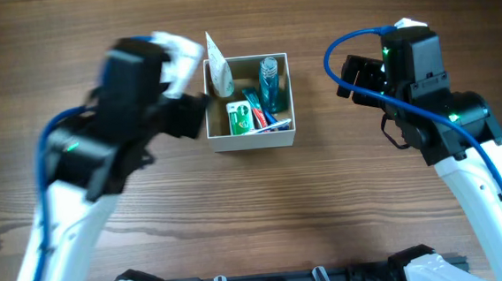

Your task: Pack container

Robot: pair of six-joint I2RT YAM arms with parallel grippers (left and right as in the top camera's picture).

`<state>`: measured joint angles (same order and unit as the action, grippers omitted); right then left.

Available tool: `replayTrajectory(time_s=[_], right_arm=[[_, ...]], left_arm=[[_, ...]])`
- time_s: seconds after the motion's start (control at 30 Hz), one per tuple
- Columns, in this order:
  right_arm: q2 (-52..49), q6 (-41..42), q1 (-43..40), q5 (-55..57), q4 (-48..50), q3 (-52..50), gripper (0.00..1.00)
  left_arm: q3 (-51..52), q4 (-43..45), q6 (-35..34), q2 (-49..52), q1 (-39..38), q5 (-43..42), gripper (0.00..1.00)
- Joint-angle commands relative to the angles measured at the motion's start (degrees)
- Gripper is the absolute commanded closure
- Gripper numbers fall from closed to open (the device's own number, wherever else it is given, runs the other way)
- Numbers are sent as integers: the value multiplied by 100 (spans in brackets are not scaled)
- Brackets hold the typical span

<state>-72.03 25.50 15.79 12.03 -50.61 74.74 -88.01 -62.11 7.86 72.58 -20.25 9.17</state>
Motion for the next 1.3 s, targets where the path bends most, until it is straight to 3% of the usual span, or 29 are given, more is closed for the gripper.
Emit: replayTrajectory(time_s=[0.0,0.13,0.27,0.93,1.13,1.27], right_arm=[[-42,55,-2,-48,2,68,0],[-42,57,-2,-48,2,68,0],[-42,59,-2,-48,2,68,0],[33,39,-2,-48,2,61,0],[837,-186,-2,-24,-151,50,0],[1781,-688,-90,201,254,-387,0]], left_arm=[[-9,-118,-1626,-402,1132,562,0],[-9,-188,-1864,-444,2192,188,0],[-9,-122,-1862,-236,2632,-101,0],[-9,-122,-1864,673,2653,-98,0],[-9,-122,-1864,673,2653,-98,0],[-9,-122,-1862,673,2653,-98,0]])
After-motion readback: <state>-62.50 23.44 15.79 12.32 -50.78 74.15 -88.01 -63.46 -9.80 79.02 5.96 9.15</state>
